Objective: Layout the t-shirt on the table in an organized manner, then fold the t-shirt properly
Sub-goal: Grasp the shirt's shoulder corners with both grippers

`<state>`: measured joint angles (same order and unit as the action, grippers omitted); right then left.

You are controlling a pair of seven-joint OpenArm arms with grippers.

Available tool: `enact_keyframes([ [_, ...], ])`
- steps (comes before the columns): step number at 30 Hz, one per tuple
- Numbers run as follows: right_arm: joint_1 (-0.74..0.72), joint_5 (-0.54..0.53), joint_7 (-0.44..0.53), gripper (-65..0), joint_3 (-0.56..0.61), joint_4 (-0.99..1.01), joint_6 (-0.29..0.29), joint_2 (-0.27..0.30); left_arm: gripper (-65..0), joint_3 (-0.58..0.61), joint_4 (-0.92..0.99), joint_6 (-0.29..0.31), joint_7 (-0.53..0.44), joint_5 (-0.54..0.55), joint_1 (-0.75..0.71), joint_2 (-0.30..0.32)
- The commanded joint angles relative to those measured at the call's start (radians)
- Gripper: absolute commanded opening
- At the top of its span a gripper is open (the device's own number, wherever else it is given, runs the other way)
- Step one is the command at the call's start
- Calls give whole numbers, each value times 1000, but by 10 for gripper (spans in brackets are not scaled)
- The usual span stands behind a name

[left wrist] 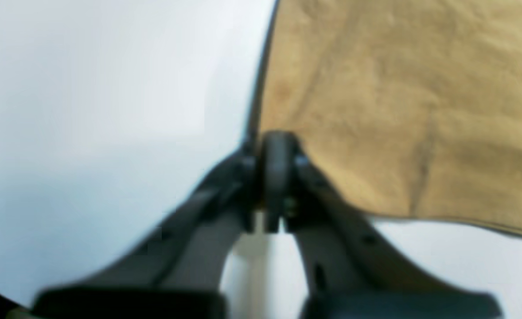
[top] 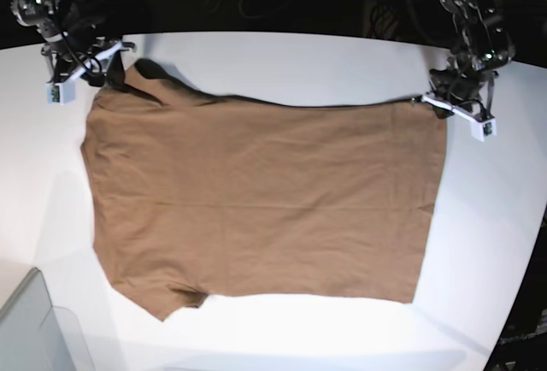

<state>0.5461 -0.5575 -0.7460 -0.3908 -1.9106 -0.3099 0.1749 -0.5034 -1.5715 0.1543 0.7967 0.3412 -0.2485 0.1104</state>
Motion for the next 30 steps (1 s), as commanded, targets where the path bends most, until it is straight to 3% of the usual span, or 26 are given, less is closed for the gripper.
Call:
enact_keyframes([
  [1,1,-12,21,-396,-4,-17,-1,10,-650,2,3,1,49,-9,-5,1],
  [8,-27,-11,21,-306,-6,-13,-1,10,-650,1,3,1,49,-9,-4,1],
  [13,-93,-9,27,-260,-6,95,-1,18,-650,-4,3,1,49,-9,-4,1],
  [17,-130,-9,27,-260,-3,184,-1,39,-650,-5,3,1,49,-9,-2,1],
  [27,-142,-11,29,-264,0,254,-1,22,-650,-5,3,1,49,-9,-2,1],
  [30,-142,-11,30,-308,0,254,-1,15,-650,-5,3,1,49,-9,1,1],
])
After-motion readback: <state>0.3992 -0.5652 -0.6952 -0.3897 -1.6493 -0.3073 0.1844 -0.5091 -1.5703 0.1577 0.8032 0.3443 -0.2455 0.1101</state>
